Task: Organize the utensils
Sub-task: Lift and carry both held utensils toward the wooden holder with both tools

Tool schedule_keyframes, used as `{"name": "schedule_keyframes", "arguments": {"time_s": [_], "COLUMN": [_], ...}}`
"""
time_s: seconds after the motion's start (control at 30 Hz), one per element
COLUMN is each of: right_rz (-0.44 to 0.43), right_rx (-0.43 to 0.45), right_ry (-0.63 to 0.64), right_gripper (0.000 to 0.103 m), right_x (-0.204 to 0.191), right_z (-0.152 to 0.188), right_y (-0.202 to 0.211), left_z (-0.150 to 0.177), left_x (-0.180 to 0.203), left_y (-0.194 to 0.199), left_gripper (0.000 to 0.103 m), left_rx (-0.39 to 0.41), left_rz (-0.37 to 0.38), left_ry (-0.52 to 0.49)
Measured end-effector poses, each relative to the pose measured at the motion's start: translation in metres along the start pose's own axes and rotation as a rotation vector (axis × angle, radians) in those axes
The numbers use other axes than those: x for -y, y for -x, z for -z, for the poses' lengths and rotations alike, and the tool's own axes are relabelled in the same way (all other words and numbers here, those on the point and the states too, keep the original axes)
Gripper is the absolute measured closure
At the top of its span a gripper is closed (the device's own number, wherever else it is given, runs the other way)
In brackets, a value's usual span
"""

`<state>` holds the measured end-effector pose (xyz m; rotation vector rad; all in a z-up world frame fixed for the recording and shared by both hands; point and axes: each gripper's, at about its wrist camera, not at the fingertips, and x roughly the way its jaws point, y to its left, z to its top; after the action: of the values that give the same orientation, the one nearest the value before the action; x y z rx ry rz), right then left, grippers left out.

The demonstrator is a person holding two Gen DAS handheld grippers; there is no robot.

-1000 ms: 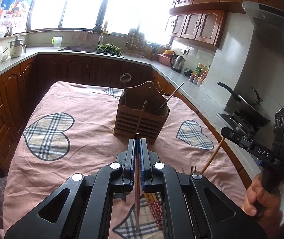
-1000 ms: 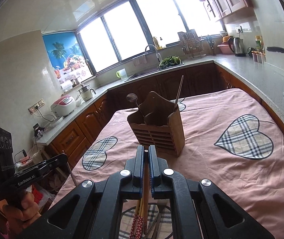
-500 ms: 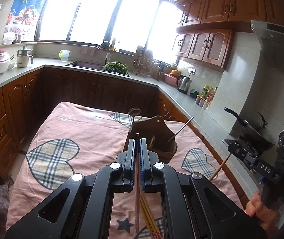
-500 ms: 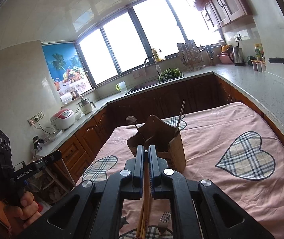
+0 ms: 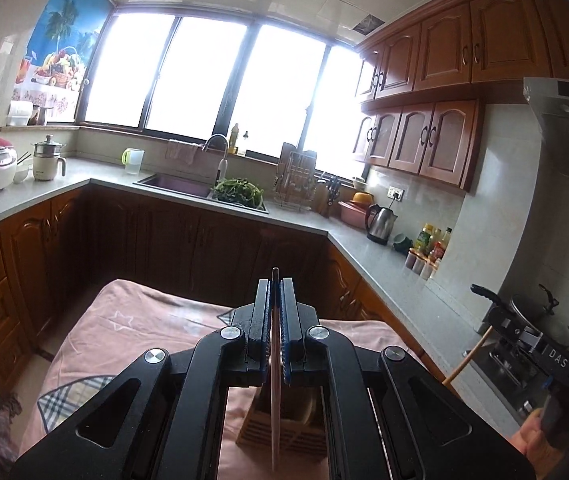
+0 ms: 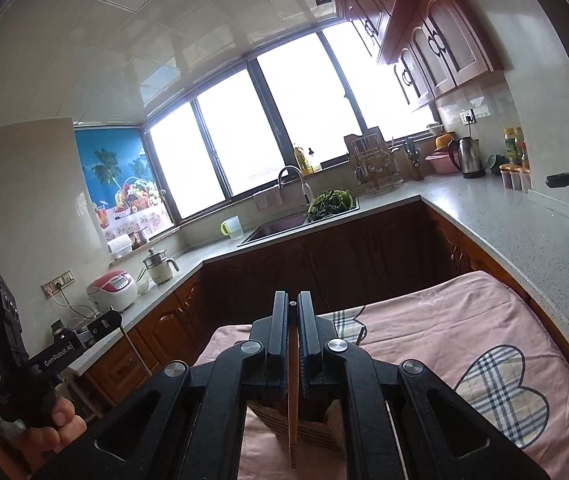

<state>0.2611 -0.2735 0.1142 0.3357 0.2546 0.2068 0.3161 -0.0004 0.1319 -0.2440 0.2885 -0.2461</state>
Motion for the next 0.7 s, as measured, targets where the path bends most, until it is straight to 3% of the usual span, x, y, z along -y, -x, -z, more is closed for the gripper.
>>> {"name": "schedule_keyframes", "arguments": {"time_s": [0.17, 0.3, 0.5, 0.7], "right_rz": [0.028, 0.062, 0.085, 0.082], "right_rx": [0.039, 0.05, -0.004, -0.058], "right_ry": [0.014, 0.058, 0.063, 0.024], "right_gripper": [0.099, 0.099, 0.099, 0.099], "right_x": [0.002, 0.002, 0.011, 0.023], "right_z": [-0.017, -0.015, 0.017, 0.048], "right_y": [-0.023, -0.041, -0.069, -0.084], "left_z": [-0.017, -0.012, 0.021, 0.052], "left_x": [0.002, -0.001, -0.017, -0.027], "left_y": [-0.034, -0.064, -0.107, -0.125], "left_gripper": [0.1, 0.1, 0.1, 0.1], "left_rx": [0.049, 0.069, 0.006, -0.064], "left_rz": [-0.015, -0.043, -0.06, -0.073], "left_ry": [0.011, 0.024, 0.08, 0.099]}}
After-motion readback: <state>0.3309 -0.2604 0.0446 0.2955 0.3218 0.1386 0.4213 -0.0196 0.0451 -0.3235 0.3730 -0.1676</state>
